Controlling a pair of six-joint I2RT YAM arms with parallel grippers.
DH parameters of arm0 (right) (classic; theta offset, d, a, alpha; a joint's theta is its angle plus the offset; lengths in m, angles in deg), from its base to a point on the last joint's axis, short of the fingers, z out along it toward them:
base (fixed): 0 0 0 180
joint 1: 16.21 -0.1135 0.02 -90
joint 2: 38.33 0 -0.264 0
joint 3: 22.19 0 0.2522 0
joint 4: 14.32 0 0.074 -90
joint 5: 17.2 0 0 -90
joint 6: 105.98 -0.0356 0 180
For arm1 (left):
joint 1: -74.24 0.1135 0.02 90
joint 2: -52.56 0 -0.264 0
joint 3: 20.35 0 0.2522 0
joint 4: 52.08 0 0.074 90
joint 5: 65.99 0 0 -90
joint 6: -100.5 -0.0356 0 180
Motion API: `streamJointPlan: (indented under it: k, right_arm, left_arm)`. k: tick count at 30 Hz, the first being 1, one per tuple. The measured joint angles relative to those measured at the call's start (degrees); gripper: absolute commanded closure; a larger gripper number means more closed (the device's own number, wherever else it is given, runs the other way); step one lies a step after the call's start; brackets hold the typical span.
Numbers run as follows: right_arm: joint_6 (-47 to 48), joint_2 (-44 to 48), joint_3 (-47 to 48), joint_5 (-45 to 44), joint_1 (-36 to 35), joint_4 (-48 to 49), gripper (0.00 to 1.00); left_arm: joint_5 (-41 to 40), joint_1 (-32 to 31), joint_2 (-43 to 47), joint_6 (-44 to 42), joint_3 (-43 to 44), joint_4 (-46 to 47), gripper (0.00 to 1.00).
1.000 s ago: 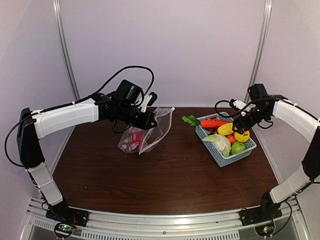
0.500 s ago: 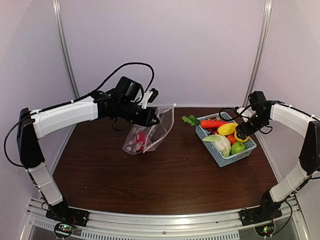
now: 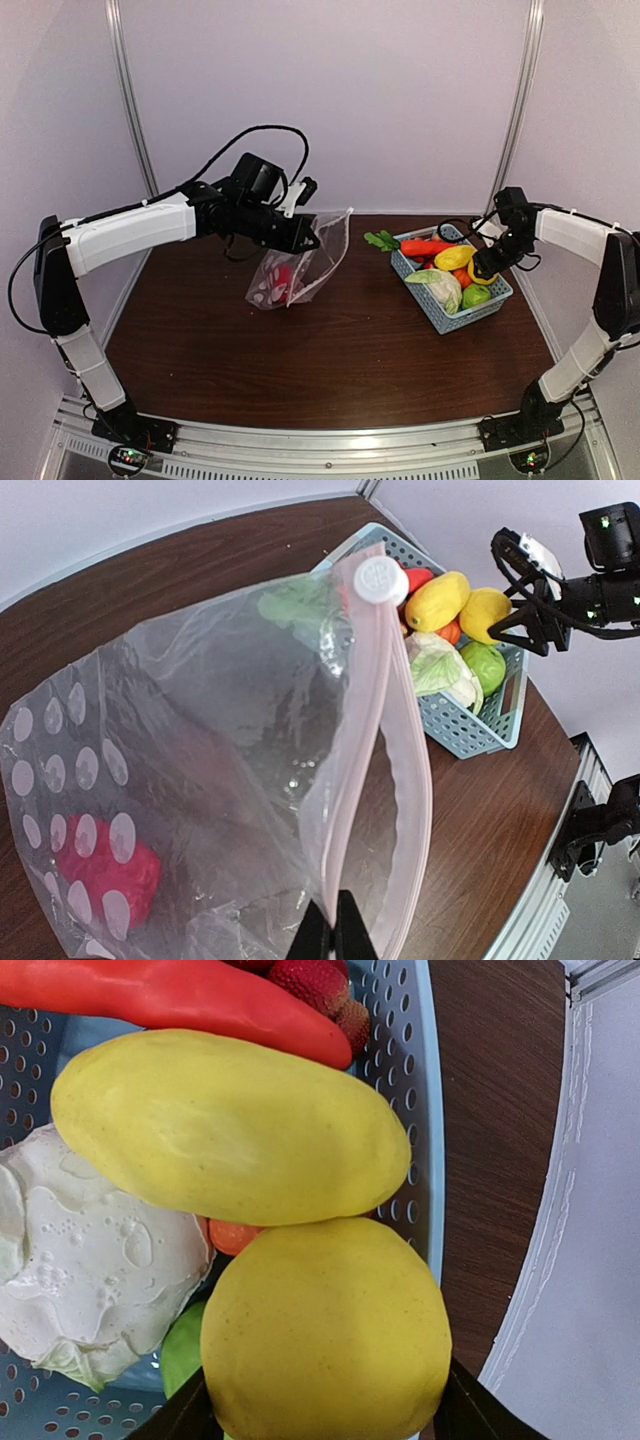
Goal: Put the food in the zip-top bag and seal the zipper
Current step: Pick up the fake fruit from the bin.
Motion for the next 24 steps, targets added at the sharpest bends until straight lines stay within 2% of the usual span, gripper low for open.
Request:
streamJointPlan:
  k: [5,11,17,20,24]
  right_arm:
    - [0.0,3.3,0.0,0.6,0.0,-2.4,0.42]
    - [1.8,14.6,0.5,3.8,0.0,-6.1,0.43]
    - [6.0,20.7,0.6,17.5,-0.2,-7.2,0.42]
    - [5.8,19.3,2.3,26.7,-1.7,-8.2,0.42]
    - [4.5,14.9,9.2,35.0,-8.1,-7.8,0.42]
  left_arm:
    - [0.0,0.0,0.0,0.1,0.0,0.0,1.0]
    - [-0.1,0.0,0.0,0.2,0.0,0.1,1.0]
    - [-0.1,0.0,-0.5,1.0,0.1,0.9,1.0]
    - [0.0,0.0,-1.2,1.4,0.5,1.3,1.0]
    - [0.0,0.0,-2.3,1.7,1.5,1.3,1.0]
